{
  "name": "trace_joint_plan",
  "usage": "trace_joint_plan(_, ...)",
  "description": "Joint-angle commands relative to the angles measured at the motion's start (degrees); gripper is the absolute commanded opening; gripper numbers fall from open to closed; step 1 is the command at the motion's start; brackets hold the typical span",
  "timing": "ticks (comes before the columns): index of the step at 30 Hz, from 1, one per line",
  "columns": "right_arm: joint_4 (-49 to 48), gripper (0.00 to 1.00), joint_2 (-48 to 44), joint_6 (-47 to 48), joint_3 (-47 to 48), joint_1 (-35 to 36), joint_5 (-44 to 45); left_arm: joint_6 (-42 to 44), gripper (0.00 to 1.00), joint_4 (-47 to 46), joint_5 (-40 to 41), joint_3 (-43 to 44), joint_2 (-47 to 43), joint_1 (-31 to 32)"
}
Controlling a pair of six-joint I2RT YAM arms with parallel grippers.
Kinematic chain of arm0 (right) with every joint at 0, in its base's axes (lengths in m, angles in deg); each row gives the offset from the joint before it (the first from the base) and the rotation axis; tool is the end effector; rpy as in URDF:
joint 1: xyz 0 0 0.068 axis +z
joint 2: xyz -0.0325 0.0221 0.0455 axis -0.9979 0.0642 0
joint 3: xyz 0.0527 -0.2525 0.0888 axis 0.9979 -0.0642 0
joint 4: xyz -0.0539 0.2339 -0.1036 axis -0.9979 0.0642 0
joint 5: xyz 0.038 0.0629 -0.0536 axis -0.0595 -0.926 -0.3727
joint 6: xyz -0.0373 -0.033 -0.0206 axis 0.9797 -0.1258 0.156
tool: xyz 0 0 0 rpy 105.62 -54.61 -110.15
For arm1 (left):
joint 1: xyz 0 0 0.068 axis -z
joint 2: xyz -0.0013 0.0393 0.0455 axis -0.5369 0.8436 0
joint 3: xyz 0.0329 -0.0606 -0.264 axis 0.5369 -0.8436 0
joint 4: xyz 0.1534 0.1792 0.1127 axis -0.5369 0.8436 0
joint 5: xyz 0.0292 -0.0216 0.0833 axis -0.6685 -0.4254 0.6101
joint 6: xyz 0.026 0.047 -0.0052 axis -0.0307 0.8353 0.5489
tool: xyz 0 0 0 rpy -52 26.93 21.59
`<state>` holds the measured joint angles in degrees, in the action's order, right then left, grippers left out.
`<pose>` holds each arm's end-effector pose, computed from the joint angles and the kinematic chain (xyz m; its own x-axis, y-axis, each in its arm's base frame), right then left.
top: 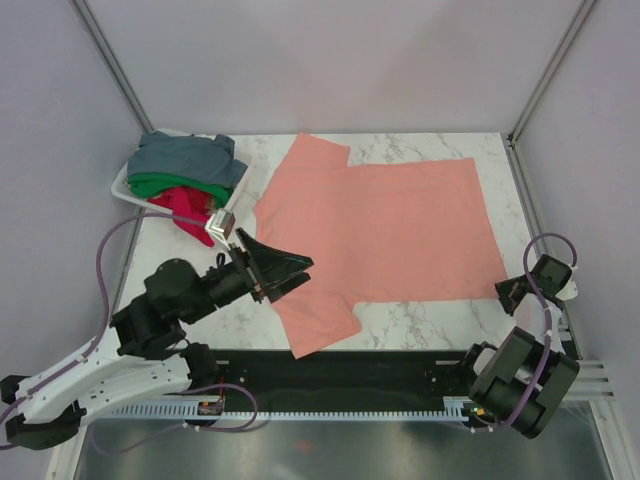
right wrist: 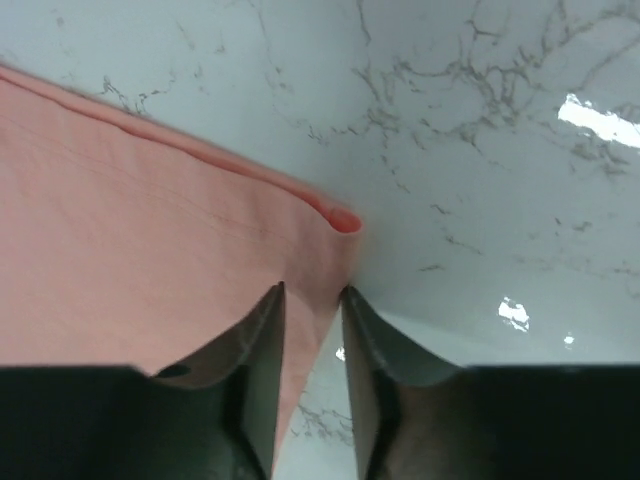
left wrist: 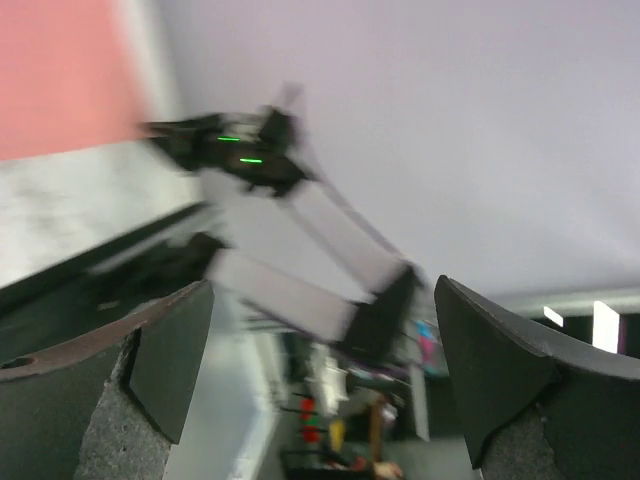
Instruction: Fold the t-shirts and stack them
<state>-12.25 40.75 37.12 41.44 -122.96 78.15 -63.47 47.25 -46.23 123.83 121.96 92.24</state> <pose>0.1480 -0.1084 0.1523 -0.1224 0.9026 -0.4128 0.8684 0.2987 0.3957 0.0650 -0.1116 0.3906 -0.8310 -0.5133 -0.2144 0.2468 0.0052 -0.9691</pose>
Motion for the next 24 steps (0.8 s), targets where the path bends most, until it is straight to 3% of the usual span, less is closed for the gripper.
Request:
trace_joint_plan(1,-3.6,0.33,2.0,1.3,-1.7,-0.3,-2.7,6.8,0.99,40.3,16.0,3.2,4.7,0.2)
trace_joint_plan(4,-5.2,0.13,2.4,1.8,-2.3,-0.3,-4.3,2.7,0.94,44.9,16.4,-3.9,7.8,0.2)
trace_joint_plan(5,-5.2,0.00,2.2,1.8,-2.5,-0.3,-4.5,1.6,0.94,44.9,16.1,-5.8,10.1,0.2)
trace_joint_plan(13,0.2,0.00,-2.2,3.0,0.0,-0.3,-6.5,-4.8,0.81,42.9,16.5,-14.9,20.7,1.8)
trace_joint_plan(24,1.7,0.00,-3.2,4.7,0.4,-0.4,-9.5,-11.0,0.80,33.3,15.5,-16.2,32.2,10.0)
